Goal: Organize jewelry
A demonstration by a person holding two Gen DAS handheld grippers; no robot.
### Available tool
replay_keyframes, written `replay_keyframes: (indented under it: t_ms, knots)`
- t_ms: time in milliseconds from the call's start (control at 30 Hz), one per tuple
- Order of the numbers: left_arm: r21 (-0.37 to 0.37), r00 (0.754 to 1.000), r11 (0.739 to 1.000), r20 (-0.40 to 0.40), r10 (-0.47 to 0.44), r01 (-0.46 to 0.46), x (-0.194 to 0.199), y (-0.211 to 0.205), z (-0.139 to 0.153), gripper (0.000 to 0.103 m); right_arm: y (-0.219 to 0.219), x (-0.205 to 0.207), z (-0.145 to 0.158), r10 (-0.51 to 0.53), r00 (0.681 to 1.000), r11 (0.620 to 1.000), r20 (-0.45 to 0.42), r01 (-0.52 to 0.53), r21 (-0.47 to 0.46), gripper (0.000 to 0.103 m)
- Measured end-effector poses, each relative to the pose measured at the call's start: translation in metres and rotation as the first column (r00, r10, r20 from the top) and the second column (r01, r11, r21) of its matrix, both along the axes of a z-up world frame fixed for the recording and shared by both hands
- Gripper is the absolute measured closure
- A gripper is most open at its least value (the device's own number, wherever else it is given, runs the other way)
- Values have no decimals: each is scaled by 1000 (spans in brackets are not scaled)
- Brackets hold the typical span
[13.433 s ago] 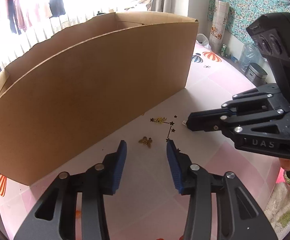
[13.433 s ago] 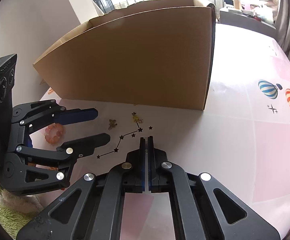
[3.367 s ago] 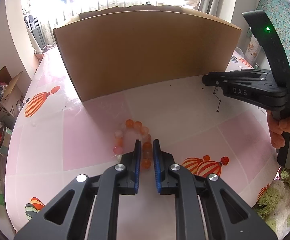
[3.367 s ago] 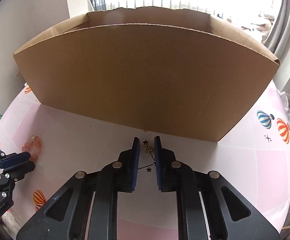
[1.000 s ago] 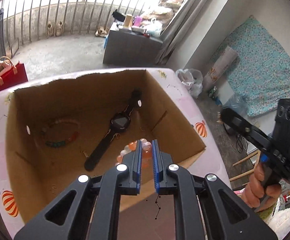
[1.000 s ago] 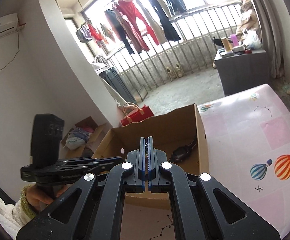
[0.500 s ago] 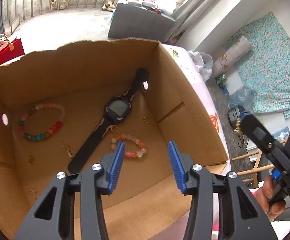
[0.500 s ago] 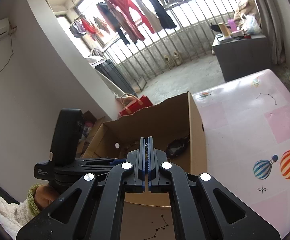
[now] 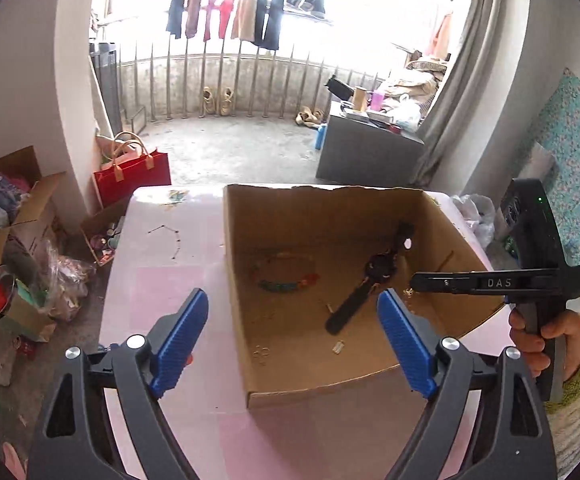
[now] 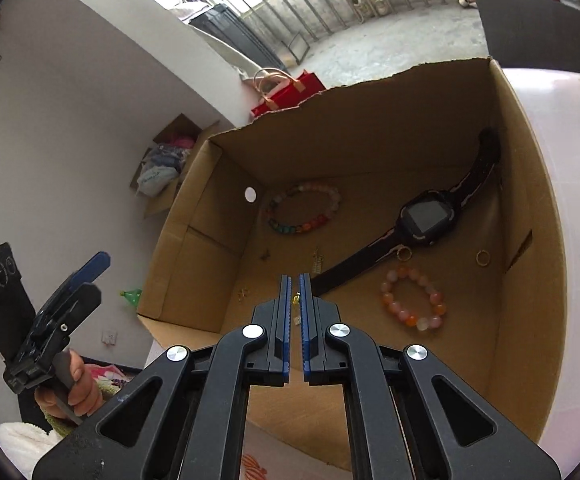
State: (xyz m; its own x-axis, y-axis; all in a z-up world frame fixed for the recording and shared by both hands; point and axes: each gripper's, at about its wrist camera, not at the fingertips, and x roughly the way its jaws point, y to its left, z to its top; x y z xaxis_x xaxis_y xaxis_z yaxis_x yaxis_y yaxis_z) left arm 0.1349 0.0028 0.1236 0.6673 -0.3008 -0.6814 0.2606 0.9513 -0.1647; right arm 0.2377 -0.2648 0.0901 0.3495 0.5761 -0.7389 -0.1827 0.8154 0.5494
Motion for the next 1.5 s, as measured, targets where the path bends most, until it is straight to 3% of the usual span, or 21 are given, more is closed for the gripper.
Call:
replay_keyframes:
  t_ms: [233,333,467,567,633,700,800,900,1067,1333,1500]
  knots:
    - [-63,997,996,-45,57,-60,2,36,-15,17,-1,5,-3,-44,999,999,-26,44,-5,95]
    - [-88,997,994,-54,63,-67,4,40,-21,17,-9,-6,16,-83,996,997,33,83,9,93]
    - [-124,995,989,-70,67,-75,5,42,-31,10,-41,-39,55,-208,959,978,194,207,25,69]
    - [-151,992,985,-106,70,-85,10,43,-40,10,-71,-68,67,-314,915,946,253,323,6,61]
    - [-168,988,981,-134,76,-98,14,42,-48,7,-90,-79,59,-373,898,923,232,384,-4,60]
    - [-192,983,976,-169,66,-98,19,39,-56,7,-106,-82,38,-417,895,906,156,422,-1,58]
    - [-208,973,974,-229,40,-89,26,29,-67,7,-110,-75,6,-396,918,918,33,397,-14,58]
    - [-182,964,980,-264,36,-87,28,15,-73,7,-101,-68,-11,-333,943,943,-25,332,-5,58]
    - [-152,962,986,-270,27,-70,20,-7,-74,6,-86,-66,-7,-283,959,955,9,283,-86,52]
    - [-73,964,993,-256,76,-97,16,-17,-67,6,-69,-68,1,-265,964,950,21,265,-163,52]
    - [-44,960,993,-263,98,-113,11,-17,-66,6,-71,-76,2,-265,964,953,4,263,-152,52]
